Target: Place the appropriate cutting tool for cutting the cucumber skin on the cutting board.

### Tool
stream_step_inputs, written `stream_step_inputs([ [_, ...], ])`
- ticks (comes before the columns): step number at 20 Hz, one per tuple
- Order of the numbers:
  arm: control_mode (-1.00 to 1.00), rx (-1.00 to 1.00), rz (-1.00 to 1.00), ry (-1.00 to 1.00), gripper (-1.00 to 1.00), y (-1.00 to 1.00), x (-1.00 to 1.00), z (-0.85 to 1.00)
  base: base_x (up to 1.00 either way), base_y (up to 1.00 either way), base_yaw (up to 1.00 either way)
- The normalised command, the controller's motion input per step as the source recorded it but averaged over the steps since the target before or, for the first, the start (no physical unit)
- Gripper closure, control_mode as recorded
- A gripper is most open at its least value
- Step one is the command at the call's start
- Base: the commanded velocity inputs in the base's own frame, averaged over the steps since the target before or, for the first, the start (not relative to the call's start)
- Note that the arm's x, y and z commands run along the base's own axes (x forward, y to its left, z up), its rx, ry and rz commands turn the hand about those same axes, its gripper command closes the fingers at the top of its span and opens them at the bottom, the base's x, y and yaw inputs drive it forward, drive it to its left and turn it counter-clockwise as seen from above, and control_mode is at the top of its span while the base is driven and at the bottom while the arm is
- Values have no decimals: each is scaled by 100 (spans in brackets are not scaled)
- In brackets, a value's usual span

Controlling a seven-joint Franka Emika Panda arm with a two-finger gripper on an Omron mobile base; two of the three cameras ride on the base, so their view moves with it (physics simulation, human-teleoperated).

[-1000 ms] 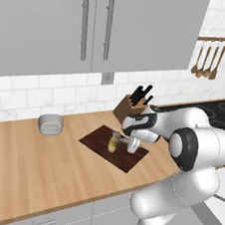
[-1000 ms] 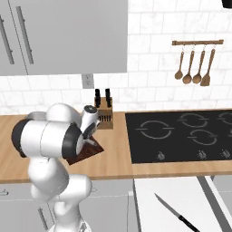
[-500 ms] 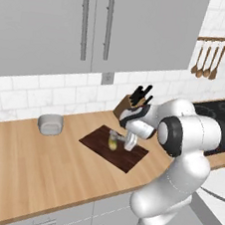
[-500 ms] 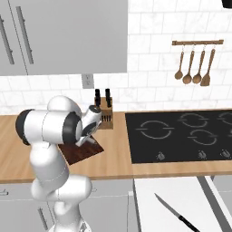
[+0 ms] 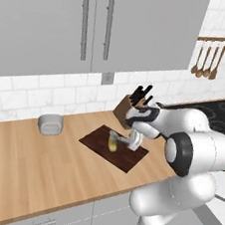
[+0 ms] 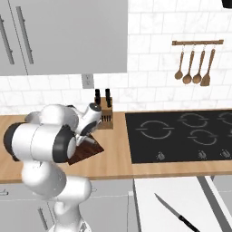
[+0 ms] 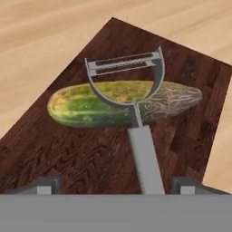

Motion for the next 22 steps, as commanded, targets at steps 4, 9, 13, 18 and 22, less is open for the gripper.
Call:
stream_step_inputs([
  [4,-100,0,0,-14,-100,-13,-34,100,0,0,0],
  [9,-100,0,0,-15,-100,-19,-49,83,0,0,0],
  [13,-100,2,0,-11,-100,-30,-69,49,0,0,0],
  [18,-100,4,-1,-4,-100,-60,-54,50,0,0,0],
  [22,-100,7,-5,0,-100,-90,-35,57,0,0,0],
])
